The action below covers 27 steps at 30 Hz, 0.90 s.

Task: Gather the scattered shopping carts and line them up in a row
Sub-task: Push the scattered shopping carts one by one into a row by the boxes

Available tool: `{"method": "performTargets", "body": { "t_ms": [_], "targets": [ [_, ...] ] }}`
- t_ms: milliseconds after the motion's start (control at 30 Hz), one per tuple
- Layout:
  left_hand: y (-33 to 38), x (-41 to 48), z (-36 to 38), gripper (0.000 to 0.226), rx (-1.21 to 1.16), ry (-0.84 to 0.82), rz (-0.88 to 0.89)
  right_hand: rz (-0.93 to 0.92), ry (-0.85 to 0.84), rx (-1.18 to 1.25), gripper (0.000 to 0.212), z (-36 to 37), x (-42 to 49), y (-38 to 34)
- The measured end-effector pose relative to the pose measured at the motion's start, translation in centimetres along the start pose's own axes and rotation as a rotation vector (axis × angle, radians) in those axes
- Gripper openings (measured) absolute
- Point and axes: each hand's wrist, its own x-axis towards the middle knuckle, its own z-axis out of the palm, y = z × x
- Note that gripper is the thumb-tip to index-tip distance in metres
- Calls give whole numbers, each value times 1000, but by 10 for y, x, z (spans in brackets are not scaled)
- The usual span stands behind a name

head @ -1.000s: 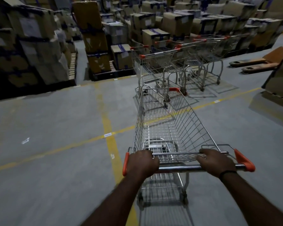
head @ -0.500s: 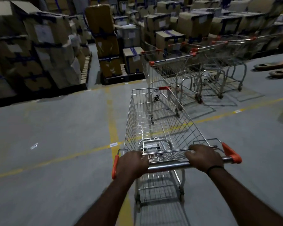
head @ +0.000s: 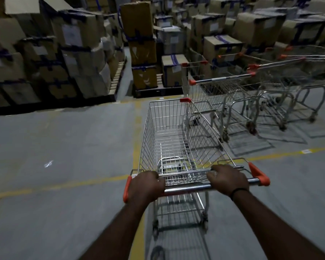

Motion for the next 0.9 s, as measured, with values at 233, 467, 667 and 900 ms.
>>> {"method": "performTargets", "body": {
  "t_ms": [233,467,667,900],
  "targets": [
    [0,120,-11,44,-23,3,-27,-47,25,-34,47,-5,128,-22],
    [2,245,-30,44,-16,9,-44,-34,29,1,51,-14,256,-48],
    [4,332,-42,42,-12,17,-79,-75,71,-23,47,-17,349,-64],
    [1,422,-49,39,50,62,-117,-257,170,-114,55,-12,436,-83]
  ]
}}
